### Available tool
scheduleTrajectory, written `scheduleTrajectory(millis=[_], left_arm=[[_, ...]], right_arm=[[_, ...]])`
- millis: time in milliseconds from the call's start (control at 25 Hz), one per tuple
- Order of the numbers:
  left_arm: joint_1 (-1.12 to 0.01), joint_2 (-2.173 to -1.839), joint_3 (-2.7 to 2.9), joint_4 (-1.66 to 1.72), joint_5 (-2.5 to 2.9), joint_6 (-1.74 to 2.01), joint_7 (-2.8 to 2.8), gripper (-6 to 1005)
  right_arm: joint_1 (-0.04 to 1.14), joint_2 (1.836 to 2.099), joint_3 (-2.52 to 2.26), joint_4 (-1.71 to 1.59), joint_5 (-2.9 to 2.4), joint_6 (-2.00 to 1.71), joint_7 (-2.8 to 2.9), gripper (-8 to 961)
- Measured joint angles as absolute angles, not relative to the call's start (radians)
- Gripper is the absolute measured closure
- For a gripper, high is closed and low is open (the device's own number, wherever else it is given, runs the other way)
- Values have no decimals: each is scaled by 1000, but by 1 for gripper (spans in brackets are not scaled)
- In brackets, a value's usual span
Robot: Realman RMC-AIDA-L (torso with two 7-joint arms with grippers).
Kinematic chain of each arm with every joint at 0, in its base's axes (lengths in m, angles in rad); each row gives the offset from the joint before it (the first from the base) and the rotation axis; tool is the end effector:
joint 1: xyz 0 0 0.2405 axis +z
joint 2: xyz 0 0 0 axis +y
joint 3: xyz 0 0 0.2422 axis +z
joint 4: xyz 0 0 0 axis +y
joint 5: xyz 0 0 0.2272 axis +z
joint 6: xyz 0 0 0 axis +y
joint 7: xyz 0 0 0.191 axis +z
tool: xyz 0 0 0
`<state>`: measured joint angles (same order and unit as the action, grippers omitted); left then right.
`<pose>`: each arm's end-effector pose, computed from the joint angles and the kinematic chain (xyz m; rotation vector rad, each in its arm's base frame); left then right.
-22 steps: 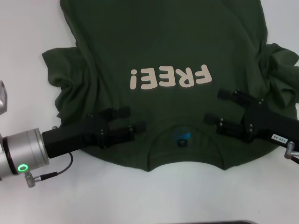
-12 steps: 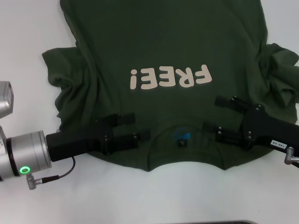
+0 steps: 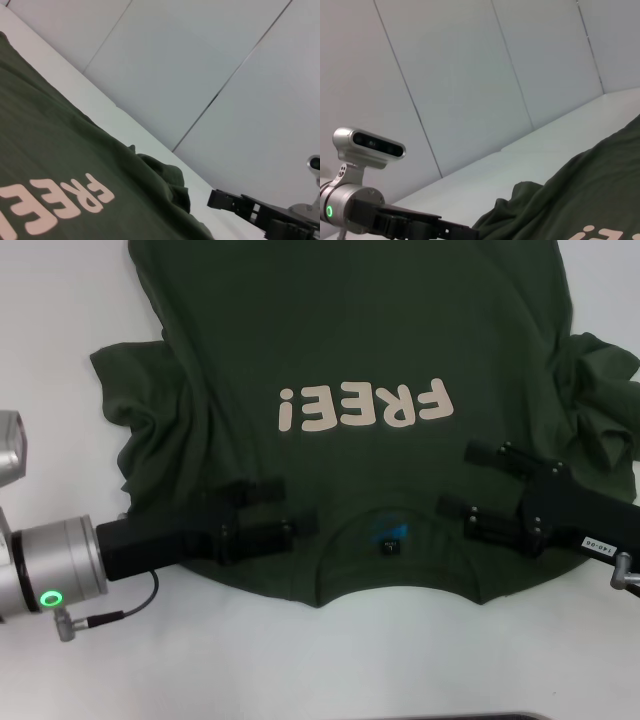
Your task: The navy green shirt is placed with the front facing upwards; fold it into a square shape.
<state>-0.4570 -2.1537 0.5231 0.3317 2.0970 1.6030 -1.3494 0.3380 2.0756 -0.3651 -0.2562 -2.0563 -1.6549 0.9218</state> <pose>-0.2537 0.2737 -0.1074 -2.6782 -1.1343 -1.0058 0.2977 0.2590 -0.0654 -2.4792 0.7159 1.0015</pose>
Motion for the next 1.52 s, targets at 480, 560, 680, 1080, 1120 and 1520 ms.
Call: scheduleTrajectory(millis=[480, 560, 680, 1080, 1120, 1520], left_arm=[[-431, -2138, 515, 502, 2099, 1596, -1450, 125], [-427, -2132, 515, 514, 2102, 1588, -1464, 125], [-426, -2127, 512, 527, 2112, 1579, -1474, 125], [-439, -2116, 475, 591, 2148, 1490, -1505, 125], [-439, -2115, 474, 596, 2148, 1482, -1506, 125], [-440, -2108, 471, 628, 2156, 1412, -1513, 124]], right_arm=[[302, 2075, -286, -256, -2052, -1669, 921, 40], [288, 2070, -268, -256, -2052, -1677, 922, 40], [266, 2061, -248, -256, -2052, -1690, 922, 40], [257, 2049, -232, -268, -2054, -1683, 981, 40], [258, 2049, -232, -268, -2054, -1682, 983, 40], [267, 2058, -221, -269, -2053, -1659, 1008, 41]])
